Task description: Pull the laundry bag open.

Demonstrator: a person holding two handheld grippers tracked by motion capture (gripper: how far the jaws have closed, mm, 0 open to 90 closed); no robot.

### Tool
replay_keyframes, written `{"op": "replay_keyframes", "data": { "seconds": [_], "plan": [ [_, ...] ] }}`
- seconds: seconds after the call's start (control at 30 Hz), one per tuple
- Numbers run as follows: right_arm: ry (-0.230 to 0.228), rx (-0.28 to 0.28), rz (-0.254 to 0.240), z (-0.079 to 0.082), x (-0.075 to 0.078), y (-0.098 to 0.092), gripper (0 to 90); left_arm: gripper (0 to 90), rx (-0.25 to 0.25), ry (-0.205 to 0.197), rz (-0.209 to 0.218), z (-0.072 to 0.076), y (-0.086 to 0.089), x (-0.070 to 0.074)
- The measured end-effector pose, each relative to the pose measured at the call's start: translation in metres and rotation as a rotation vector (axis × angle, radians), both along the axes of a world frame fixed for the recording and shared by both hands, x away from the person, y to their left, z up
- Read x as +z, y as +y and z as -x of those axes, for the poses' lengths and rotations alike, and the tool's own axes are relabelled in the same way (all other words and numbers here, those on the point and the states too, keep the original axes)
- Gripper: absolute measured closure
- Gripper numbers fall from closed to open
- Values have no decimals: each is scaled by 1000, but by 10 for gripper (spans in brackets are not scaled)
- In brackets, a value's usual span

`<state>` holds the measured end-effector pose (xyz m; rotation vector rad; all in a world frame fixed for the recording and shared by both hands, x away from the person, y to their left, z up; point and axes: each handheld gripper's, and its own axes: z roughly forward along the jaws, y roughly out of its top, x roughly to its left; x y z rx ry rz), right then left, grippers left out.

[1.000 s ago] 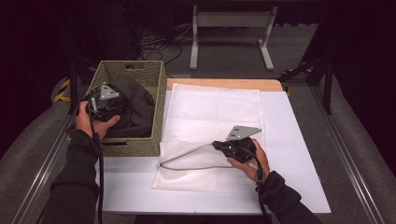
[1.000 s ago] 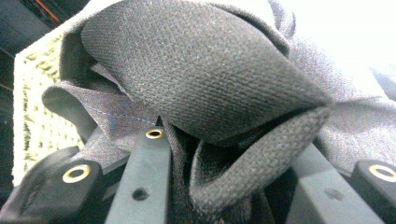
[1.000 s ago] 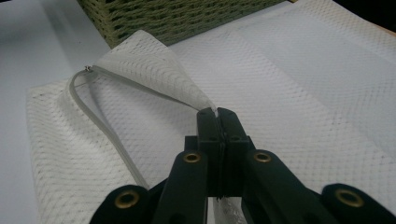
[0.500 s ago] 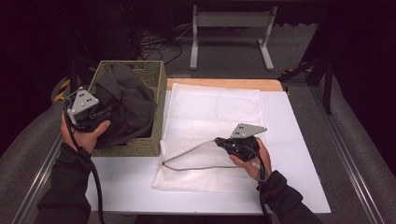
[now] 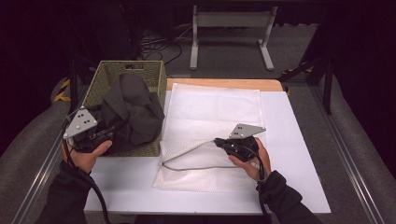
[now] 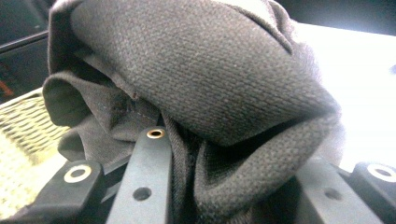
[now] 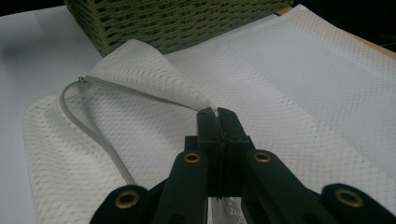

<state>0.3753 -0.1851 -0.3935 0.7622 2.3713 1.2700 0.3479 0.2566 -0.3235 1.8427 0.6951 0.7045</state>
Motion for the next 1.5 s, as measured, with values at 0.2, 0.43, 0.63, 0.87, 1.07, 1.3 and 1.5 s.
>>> {"op": "replay_keyframes", "data": {
  "seconds": [0.2, 0.43, 0.63, 0.87, 1.07, 1.3, 1.5],
  "plan": [
    [-13, -16, -16, -1, 3, -2, 897, 716, -43, -13, 72, 33, 5, 1],
    [-38, -28, -32, -4, 12, -2, 897, 717, -83, -63, 108, 74, 1, 20],
    [-57, -32, -36, -7, 16, 3, 897, 716, -185, -41, 71, 98, -33, 18],
    [-59, -54, -43, -11, 16, 0, 898, 717, -295, 31, 38, 97, -64, 3],
    [-60, -78, -48, -17, 19, -1, 898, 716, -397, 54, -5, 102, -95, -3],
    [-55, -91, -44, -22, 18, 0, 898, 715, -476, 81, -54, 94, -126, -10],
    [-60, -96, -51, -25, 21, 0, 898, 714, -616, 147, -138, 91, -170, -24]
  ]
}}
